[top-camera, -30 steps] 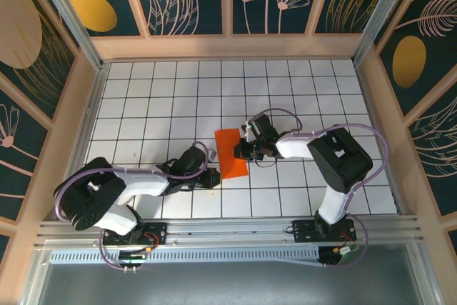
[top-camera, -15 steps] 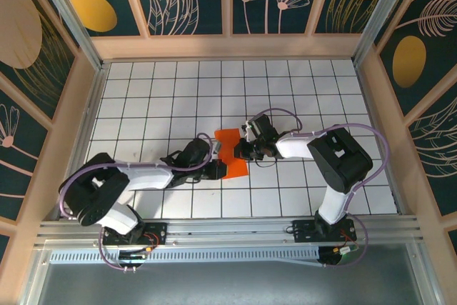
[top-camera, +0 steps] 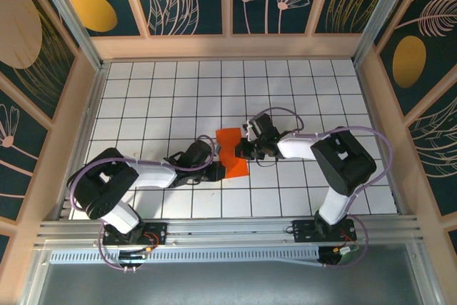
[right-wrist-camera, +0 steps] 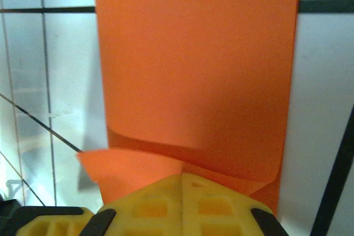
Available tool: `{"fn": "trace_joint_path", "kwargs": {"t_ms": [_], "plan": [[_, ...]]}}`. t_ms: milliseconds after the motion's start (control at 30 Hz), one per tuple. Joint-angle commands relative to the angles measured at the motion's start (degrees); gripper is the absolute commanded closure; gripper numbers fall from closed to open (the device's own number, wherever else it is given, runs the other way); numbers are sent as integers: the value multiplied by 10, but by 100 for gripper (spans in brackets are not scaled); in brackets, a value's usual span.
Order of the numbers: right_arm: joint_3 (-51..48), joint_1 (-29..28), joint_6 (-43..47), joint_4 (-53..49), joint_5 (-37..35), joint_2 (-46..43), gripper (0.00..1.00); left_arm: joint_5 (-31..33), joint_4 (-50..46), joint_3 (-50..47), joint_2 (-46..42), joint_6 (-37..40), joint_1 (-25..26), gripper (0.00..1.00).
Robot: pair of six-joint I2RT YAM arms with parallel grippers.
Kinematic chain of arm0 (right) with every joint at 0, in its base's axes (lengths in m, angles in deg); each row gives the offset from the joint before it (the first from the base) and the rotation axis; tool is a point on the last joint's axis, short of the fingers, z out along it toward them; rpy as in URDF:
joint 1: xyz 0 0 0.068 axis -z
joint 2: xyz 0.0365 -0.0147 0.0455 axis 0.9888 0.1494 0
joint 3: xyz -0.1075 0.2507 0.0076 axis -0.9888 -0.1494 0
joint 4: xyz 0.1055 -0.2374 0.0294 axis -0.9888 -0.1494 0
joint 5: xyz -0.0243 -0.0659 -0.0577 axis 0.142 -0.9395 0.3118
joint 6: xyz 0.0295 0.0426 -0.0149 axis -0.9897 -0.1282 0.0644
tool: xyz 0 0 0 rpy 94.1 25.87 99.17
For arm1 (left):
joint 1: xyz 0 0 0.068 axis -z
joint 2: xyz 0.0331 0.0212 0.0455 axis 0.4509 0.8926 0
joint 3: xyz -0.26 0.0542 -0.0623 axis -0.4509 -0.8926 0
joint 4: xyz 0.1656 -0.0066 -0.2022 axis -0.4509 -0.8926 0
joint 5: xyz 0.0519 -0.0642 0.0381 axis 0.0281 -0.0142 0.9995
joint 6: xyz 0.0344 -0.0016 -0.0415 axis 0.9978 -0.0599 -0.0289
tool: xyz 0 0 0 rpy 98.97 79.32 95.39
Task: Fold a paper plane with a square sheet of paper (fold left side to right side)
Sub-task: Fold the triangle a second time at the center of the table.
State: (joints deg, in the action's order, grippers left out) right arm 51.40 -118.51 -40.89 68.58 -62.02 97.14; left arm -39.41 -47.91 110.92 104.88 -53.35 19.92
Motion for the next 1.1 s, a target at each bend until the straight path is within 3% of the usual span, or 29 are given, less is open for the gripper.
{"fn": "trace_joint_path", "kwargs": {"t_ms": [0,267,633,1067], "plan": [[-13,-10,-8,-3,-17,-40,100,16,-21,-7,23,11,-2,100],[-50,-44,-38,38,-23,-49,100,26,-34,-6,22,15,-1,100],[-27,-67,-44,61,-12,0,100,37,-47,-6,26,15,0,100],[-30,-30,-22,39,-27,14,100,56,-82,-6,37,24,0,100]]}}
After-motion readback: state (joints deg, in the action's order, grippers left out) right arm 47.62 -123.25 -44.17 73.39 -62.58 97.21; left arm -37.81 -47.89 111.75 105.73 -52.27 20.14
